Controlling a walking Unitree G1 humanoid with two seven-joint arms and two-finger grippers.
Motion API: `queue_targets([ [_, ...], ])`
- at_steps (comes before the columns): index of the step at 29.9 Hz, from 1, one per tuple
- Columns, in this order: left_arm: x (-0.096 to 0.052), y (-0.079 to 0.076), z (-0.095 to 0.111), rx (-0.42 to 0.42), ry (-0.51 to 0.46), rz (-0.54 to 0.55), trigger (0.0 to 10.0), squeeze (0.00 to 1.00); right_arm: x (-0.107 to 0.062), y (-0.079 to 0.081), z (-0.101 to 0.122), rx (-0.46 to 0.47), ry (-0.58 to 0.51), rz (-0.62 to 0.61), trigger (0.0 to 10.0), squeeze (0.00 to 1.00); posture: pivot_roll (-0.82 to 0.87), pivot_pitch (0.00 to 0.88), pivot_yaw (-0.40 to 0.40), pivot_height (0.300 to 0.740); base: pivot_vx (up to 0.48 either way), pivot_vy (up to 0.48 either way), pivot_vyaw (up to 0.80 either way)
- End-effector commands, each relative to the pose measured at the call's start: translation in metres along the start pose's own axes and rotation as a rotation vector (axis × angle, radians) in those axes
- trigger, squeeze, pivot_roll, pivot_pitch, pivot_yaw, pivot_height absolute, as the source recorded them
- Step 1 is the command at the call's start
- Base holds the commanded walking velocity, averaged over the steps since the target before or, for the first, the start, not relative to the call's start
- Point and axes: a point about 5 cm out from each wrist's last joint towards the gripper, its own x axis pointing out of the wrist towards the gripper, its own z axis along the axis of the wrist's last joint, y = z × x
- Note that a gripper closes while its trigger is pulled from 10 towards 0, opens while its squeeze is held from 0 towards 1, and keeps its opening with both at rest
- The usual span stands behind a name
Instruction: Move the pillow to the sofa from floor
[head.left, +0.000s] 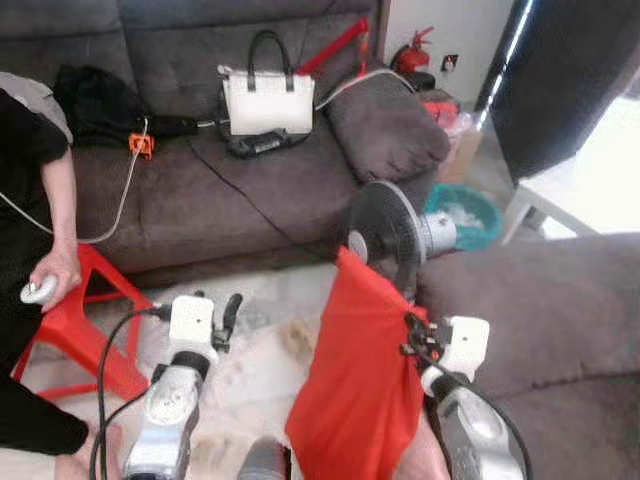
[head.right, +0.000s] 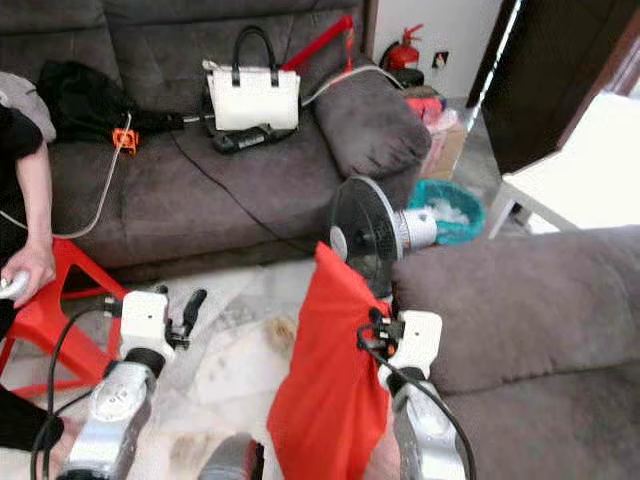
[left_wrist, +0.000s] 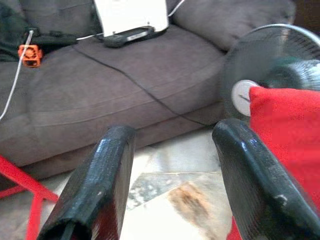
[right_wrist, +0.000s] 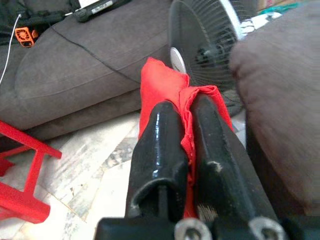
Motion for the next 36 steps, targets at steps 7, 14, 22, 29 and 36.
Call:
queue_targets([
  [7,-0.0021,0.0021,0.0,0.013,0.01,0.007,10.0,0.0,0.0045,-0.0033,0.0212,-0.019,-0.113,-0.008,10.0,0.0,0.14,0.003,-0.031,0.684,-0.183,0.0,0.0],
  [14,-0.0019,0.0016,0.0007,0.016,0.011,0.01,10.0,0.0,0.005,-0.0041,0.0211,-0.021,-0.115,-0.012,10.0,0.0,0.14,0.003,-0.031,0.715,0.0,0.0,0.0],
  [22,-0.0022,0.0004,0.002,0.016,0.011,0.01,10.0,0.0,0.0051,-0.0056,0.0215,-0.023,-0.116,-0.018,10.0,0.0,0.14,0.002,-0.034,0.74,0.0,0.0,0.0],
  [29,-0.0019,0.0,0.0023,0.019,0.01,0.01,10.0,0.0,0.006,-0.0056,0.0218,-0.022,-0.116,-0.019,10.0,0.0,0.14,0.001,-0.035,0.74,0.0,0.0,0.0],
  [36,-0.0018,-0.0001,0.0026,0.021,0.012,0.008,10.0,0.0,0.0074,-0.0042,0.0221,-0.019,-0.118,-0.014,10.0,0.0,0.14,0.0,-0.033,0.74,0.0,0.0,0.0],
])
